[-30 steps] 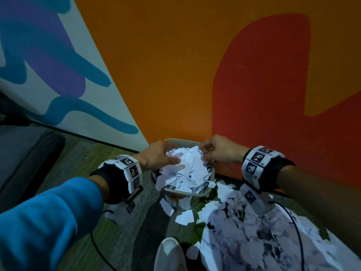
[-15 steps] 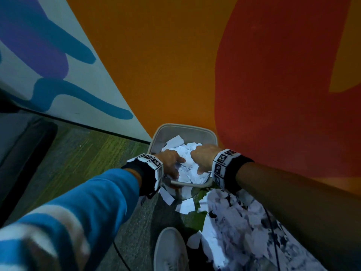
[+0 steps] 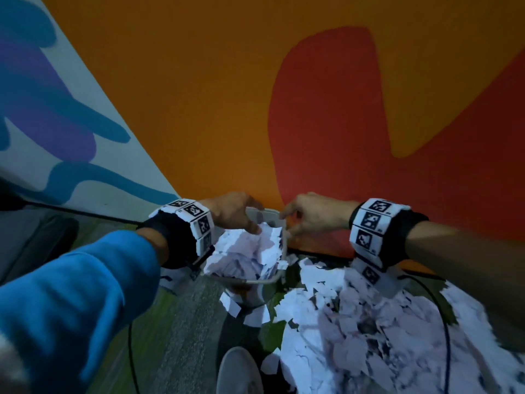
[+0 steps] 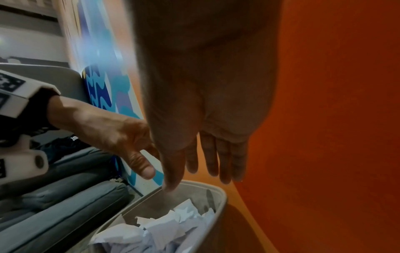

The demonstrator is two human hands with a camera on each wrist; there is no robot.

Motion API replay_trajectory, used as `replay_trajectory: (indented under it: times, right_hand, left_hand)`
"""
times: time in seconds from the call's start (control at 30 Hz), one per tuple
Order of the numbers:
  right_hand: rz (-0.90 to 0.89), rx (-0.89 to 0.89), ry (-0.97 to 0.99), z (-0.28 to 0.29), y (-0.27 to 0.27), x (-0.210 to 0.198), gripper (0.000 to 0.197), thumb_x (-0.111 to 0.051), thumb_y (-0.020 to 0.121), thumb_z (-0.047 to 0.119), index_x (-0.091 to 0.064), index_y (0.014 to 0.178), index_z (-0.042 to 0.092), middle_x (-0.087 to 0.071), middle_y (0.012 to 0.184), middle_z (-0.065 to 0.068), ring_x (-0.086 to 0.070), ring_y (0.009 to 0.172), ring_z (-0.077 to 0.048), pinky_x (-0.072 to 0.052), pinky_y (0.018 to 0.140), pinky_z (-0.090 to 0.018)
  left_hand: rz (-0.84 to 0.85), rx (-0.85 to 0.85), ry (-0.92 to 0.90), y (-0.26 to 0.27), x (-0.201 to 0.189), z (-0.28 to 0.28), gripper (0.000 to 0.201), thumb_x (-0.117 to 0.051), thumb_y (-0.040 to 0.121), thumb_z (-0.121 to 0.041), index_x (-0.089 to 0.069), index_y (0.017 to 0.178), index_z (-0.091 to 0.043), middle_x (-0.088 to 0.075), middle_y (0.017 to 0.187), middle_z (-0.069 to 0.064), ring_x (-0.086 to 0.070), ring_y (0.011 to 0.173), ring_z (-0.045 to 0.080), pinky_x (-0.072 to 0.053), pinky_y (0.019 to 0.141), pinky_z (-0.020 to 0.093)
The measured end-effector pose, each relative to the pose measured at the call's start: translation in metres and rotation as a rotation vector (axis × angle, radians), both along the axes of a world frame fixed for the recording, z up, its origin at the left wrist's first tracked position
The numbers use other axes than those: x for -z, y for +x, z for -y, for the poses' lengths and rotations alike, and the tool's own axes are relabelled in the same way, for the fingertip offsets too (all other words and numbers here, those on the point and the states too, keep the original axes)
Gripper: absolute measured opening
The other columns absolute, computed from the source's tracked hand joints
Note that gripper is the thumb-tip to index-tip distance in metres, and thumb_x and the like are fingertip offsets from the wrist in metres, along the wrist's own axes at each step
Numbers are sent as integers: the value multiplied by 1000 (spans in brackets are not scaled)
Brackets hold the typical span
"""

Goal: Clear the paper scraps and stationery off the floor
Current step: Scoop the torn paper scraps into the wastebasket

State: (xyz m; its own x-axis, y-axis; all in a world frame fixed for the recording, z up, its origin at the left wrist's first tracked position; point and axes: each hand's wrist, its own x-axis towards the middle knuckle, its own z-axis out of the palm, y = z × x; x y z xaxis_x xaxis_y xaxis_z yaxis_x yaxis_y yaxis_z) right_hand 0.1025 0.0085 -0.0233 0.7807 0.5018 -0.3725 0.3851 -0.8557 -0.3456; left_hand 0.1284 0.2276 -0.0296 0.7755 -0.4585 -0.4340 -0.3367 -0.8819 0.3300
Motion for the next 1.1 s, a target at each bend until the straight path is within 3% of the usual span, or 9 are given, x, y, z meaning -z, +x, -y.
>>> replay_trajectory:
  times: [0.1, 0.23, 0.4, 0.57, 0.67, 0.77, 0.9, 1.0, 1.1]
  right_hand:
    - [-32, 14, 4, 38, -25, -18, 53, -71, 87, 43, -59, 134, 23, -61, 132, -1, -59, 114, -17, -44, 91, -29]
    - [-112, 97, -38, 106, -60, -3, 49, -72, 86, 43, -62, 129, 20, -65, 124, 0, -62, 107, -19, -49, 88, -32]
    - [-346, 337, -33, 199, -108, 78, 55, -75, 85, 36, -61, 129, 8, -68, 120, -12, -64, 108, -27, -51, 95, -43]
    - [-471, 552, -87, 280, -167, 158, 60, -71, 88, 36, -51, 139, 12, -56, 135, -6, -57, 117, -18, -45, 86, -23]
    - [-497, 705, -46, 317, -194, 204, 74, -77, 82, 40, -42, 144, 21, -46, 143, -3, -49, 126, -21, -41, 96, -28]
    - [-472, 814, 33, 340, -214, 239, 94, -85, 71, 45, -35, 146, 21, -43, 141, 3, -43, 133, -22, -38, 104, -32]
    - [-505, 932, 20, 355, -233, 272, 134, -86, 60, 58, -1, 157, 23, -19, 160, -5, -24, 146, -28, -28, 116, -46]
    - [-506, 982, 29, 349, -244, 296, 136, -86, 53, 64, 0, 154, 35, -22, 155, -11, -27, 142, -35, -31, 113, -50]
    - [-414, 1033, 26, 325, -249, 313, 128, -88, 55, 58, -6, 152, 42, -27, 141, -14, -36, 131, -40, -35, 108, -51]
  left_hand:
    - [16, 38, -100, -12, -11, 41, 48, -72, 88, -39, -61, 132, -21, -63, 122, -5, -60, 106, 16, -43, 83, 27]
    - [-39, 93, -130, -35, 6, 109, 44, -71, 87, -41, -66, 124, -18, -66, 115, -4, -62, 105, 16, -50, 88, 30]
    - [-160, 230, -108, -64, 72, 190, 40, -71, 89, -37, -68, 123, -16, -69, 115, 1, -65, 101, 19, -51, 83, 29]
    - [-291, 284, -89, -89, 147, 257, 60, -66, 91, -45, -49, 142, -20, -53, 139, 4, -58, 116, 22, -44, 89, 27]
    - [-326, 317, -173, -104, 182, 295, 68, -69, 91, -41, -42, 148, -16, -43, 150, 8, -47, 133, 25, -37, 95, 24]
    - [-320, 411, -177, -117, 214, 331, 80, -73, 87, -40, -34, 152, -14, -36, 154, 11, -34, 141, 28, -29, 107, 28]
    - [-272, 563, -69, -130, 260, 365, 117, -76, 72, -64, -4, 158, -32, -6, 166, 9, -7, 151, 33, -19, 118, 57]
    - [-173, 642, 57, -145, 282, 381, 124, -78, 68, -66, 6, 156, -38, 5, 166, 2, 5, 151, 34, -20, 114, 64]
    - [-43, 693, 146, -160, 304, 387, 131, -80, 59, -70, 1, 156, -36, -8, 163, 5, -9, 146, 38, -31, 107, 61]
